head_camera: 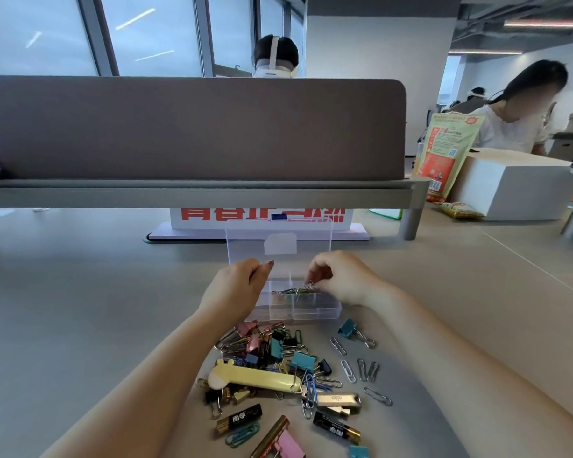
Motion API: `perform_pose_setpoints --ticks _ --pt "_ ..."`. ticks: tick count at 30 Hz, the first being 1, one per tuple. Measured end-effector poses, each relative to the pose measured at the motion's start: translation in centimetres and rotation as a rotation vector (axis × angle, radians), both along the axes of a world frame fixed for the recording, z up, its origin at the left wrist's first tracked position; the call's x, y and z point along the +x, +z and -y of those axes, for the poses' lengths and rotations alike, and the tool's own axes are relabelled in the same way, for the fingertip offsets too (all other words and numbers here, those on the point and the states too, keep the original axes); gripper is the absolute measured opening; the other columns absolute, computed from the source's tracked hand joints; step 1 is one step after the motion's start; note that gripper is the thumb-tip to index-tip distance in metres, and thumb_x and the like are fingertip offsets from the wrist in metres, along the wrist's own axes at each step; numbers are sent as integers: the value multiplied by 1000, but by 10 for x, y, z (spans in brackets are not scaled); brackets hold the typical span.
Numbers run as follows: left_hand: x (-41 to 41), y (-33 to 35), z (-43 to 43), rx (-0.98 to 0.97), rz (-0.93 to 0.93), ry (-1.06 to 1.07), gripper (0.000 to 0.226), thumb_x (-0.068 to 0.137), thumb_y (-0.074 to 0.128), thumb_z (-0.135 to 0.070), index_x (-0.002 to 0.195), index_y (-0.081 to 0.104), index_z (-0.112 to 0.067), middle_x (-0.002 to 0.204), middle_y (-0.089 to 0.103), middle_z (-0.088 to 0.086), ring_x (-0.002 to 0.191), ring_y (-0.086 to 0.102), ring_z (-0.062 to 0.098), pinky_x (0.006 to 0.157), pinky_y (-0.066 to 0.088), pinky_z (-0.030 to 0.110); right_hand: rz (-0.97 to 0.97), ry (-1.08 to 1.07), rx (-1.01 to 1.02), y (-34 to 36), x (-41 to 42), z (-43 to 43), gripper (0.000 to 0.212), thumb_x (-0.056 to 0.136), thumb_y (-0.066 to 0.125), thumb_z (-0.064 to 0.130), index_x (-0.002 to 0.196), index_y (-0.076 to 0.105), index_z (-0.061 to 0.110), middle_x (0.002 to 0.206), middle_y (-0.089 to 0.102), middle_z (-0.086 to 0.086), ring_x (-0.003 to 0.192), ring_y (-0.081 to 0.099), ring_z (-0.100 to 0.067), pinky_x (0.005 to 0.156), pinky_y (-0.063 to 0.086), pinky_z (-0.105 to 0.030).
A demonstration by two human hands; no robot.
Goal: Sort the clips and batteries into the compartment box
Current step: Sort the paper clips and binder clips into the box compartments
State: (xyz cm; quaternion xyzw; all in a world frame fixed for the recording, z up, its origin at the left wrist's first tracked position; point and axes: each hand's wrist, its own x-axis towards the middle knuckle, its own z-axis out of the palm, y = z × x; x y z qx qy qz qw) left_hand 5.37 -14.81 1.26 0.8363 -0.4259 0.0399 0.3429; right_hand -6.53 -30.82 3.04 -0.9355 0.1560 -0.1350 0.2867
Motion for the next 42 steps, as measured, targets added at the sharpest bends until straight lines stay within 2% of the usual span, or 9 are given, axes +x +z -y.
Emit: perform_pose_setpoints --ticks 6,8,11,17,23,26,32,36,42 --pt "-14 19 21 -8 21 -123 39 97 35 -45 75 45 -15 67 52 2 59 47 17 55 38 32 89 -42 85 5 -15 14 23 87 57 -2 98 71 14 90 70 3 88 66 -12 84 51 -22" --pt "-21 22 37 59 41 -197 33 98 36 -43 80 46 -17 73 55 1 64 50 16 56 39 31 197 -116 172 5 -18 20 26 87 52 -6 94 69 14 85 69 4 82 65 -14 80 52 -23" --pt "-26 19 60 161 96 -286 26 98 38 -40 88 51 -19 80 55 -3 73 54 17 59 42 29 302 -218 261 0 -23 26 26 88 50 -6 93 68 12 80 67 6 66 59 -7 65 47 -16" --pt "-21 9 70 286 240 -369 22 93 52 -37 104 56 -19 102 58 -2 84 51 12 71 41 21 358 -260 304 -4 -28 34 22 91 50 -2 95 66 13 90 67 -2 66 56 -9 59 44 -10" --pt "-17 6 67 226 169 -411 18 92 56 -32 105 60 -19 104 59 -2 87 52 10 77 45 20 338 -240 241 -7 -28 31 18 92 52 3 99 66 11 92 65 0 69 57 -6 54 45 -7" --pt "-18 5 63 187 117 -423 18 91 57 -29 106 61 -19 105 58 -3 90 53 10 81 47 21 334 -241 231 -8 -27 31 18 92 53 4 99 66 13 92 65 0 69 58 -7 56 44 -8" --pt "-17 3 58 81 -33 -420 18 89 62 -23 107 62 -21 101 59 -9 91 56 7 79 47 15 301 -232 203 -12 -25 30 18 93 52 6 100 65 15 94 65 1 70 59 -7 59 44 -10" --pt "-17 3 56 45 -101 -415 20 88 62 -20 108 61 -21 105 63 -6 95 58 8 83 51 20 292 -231 195 -13 -25 30 17 93 52 6 99 65 16 94 64 3 71 59 -7 61 44 -9" --pt "-19 3 53 145 10 -417 28 94 53 -25 121 56 -20 119 59 -3 103 53 8 90 45 20 298 -221 193 -16 -25 33 17 92 53 5 97 65 16 92 65 2 73 58 -6 61 44 -10"
